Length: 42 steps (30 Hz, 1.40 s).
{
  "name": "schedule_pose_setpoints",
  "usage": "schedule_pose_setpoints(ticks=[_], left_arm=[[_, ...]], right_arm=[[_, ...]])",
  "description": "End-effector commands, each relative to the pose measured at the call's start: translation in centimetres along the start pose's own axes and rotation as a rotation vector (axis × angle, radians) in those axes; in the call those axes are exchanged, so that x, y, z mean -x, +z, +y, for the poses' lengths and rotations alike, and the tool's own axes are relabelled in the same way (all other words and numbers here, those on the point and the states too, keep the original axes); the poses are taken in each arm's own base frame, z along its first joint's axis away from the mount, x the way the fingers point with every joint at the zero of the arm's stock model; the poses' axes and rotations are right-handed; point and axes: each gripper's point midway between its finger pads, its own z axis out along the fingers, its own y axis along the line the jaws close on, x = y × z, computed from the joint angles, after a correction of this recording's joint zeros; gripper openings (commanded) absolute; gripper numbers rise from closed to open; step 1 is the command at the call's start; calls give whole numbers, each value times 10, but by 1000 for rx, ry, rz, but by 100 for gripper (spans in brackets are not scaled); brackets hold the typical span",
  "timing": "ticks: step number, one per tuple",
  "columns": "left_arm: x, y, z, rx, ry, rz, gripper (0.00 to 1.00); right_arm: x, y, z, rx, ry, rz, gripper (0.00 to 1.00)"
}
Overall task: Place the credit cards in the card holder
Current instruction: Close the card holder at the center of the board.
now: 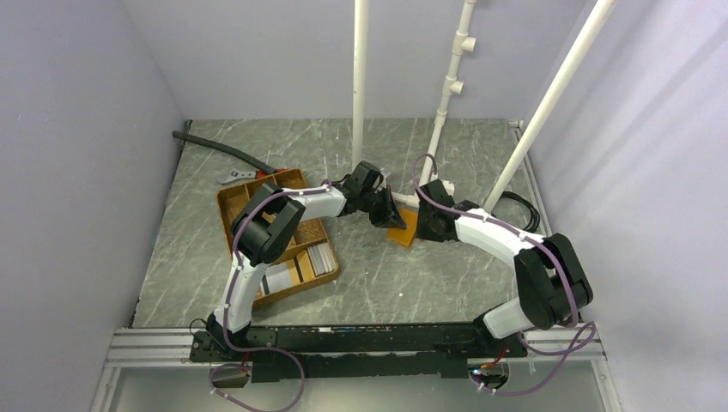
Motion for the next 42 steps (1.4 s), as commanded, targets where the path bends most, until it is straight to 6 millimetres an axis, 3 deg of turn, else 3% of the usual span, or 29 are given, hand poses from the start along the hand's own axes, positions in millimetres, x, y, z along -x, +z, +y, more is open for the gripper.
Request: schedule_pose_setpoints(ticks=[1,11,18,33,39,42], left_arm=[[-28,14,61,191,-34,56,0],[-28,13,61,197,-32,55,0],[-28,14,62,193,-35,57,0],[-28,14,60,190,-30,58,0],[-29,12,60,194,-28,59,0],[-27,12,59,192,-20,54,0]], right_arm=[[1,-8,2,20,11,-10,31],[4,-11,2,19,8,-20,6],[7,-17,-1,21,12,-44,16],[2,-3,-1,13,-4,-9,19],[4,-7,-1,17,0,-21,0],[8,-13,1,47,-21,-44,0]])
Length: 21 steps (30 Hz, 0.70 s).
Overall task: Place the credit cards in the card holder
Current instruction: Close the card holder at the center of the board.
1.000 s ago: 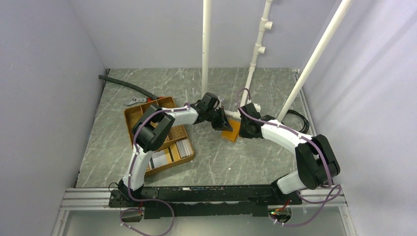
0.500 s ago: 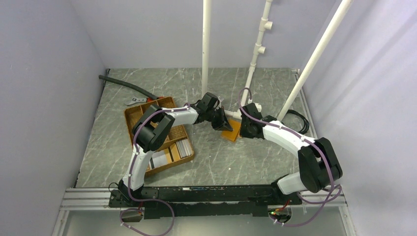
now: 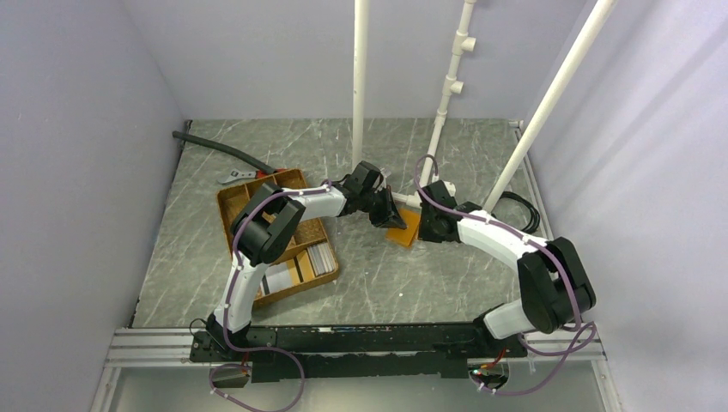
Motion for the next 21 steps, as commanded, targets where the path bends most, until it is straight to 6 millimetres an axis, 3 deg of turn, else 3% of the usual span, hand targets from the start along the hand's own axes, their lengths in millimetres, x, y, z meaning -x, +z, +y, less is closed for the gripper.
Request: schedule_pose_setpoints(ticks=[1,9,16,21], left_arm=[[-28,12,58,190,-19,57,0],[-30,15,54,174,-13,68,0],[-32,13,53,167,-14,71,0],[-25,6,34,102,4,68,0]], right_arm=[[15,-12,6,62,-29,-69,0],[35,-19,43,459,-54,-64,0],[35,0,54,613,-8,30,0],[33,7,53,645,29,55,0]])
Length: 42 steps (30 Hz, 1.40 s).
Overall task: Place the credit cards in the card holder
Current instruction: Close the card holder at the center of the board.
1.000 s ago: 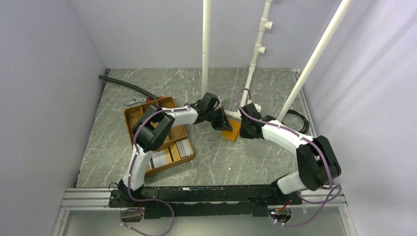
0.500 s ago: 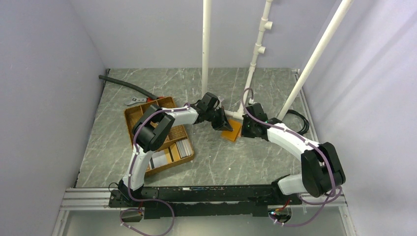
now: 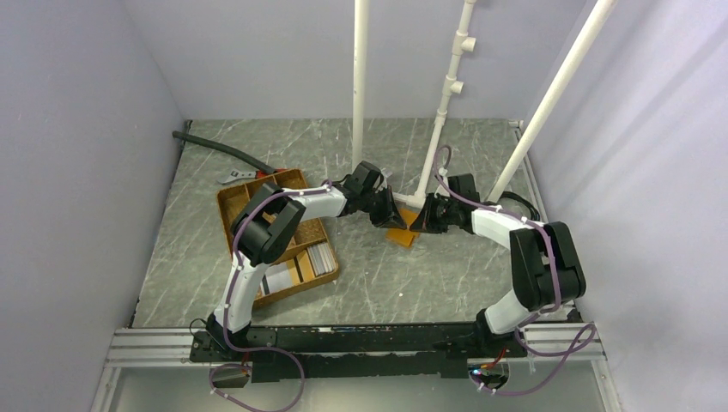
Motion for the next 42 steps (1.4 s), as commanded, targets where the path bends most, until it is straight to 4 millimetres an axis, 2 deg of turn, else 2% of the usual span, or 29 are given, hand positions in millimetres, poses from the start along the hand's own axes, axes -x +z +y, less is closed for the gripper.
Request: schedule_pose_setpoints(ticks=[1,5,8,16,25,34,42], left_arm=[[-22,2,30,88,-16,63,0],[-11,-11,9,25,0,45,0],[-4,-18,4,22,11,27,0],[-4,-15,28,97,-8,1,0],[7,-30,19,104,38,-39,3],[0,-22,35,100,-1,-20,0],[-3,-21,38,95,-2,-15,0]], right_arm=[[15,3,20,128,-32,-24,0],[16,5,14,108,-14,-21,0],[18,6,9,96,2,-18,0],[13,11,-1,74,21,23,0],[10,13,-10,82,58,58,0],[10,18,-12,94,96,85,13],[12,19,-11,132,166,84,17]])
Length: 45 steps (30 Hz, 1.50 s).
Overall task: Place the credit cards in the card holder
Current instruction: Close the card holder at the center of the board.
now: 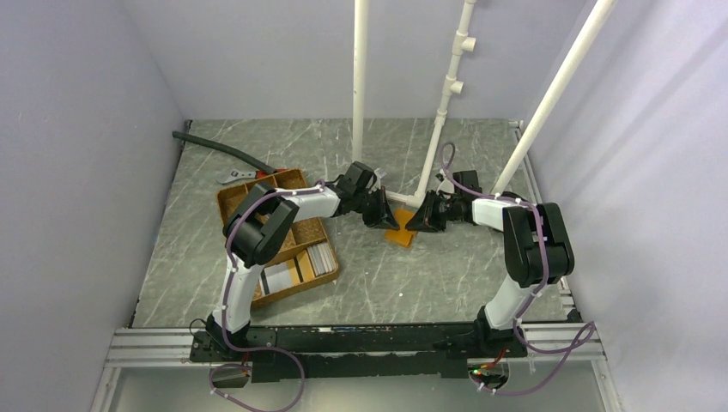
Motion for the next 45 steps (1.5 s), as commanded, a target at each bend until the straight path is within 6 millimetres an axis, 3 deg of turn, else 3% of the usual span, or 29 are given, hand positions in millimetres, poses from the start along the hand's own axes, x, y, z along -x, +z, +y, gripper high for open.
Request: schedule_pose_setpoints(ticks=[1,7,10,16,22,45], left_arm=[[-6,-3,24,72,-27,1,0],[-6,-2,24,70,-28,1,0],[-6,-1,24,66,-32,2,0],[-7,0,25,62,-36,8,0],[-6,0,23,61,-32,9,0],[-13,12,43,97,-73,30,0]], right_arm=[[11,5,-14,-43,25,-35,17],[11,2,-18,-29,61,-45,9],[13,0,-16,-5,76,-49,0],[13,-2,-17,-10,65,-39,0],[16,-3,-31,-155,30,-41,0],[-5,16,-25,-333,-185,88,0]])
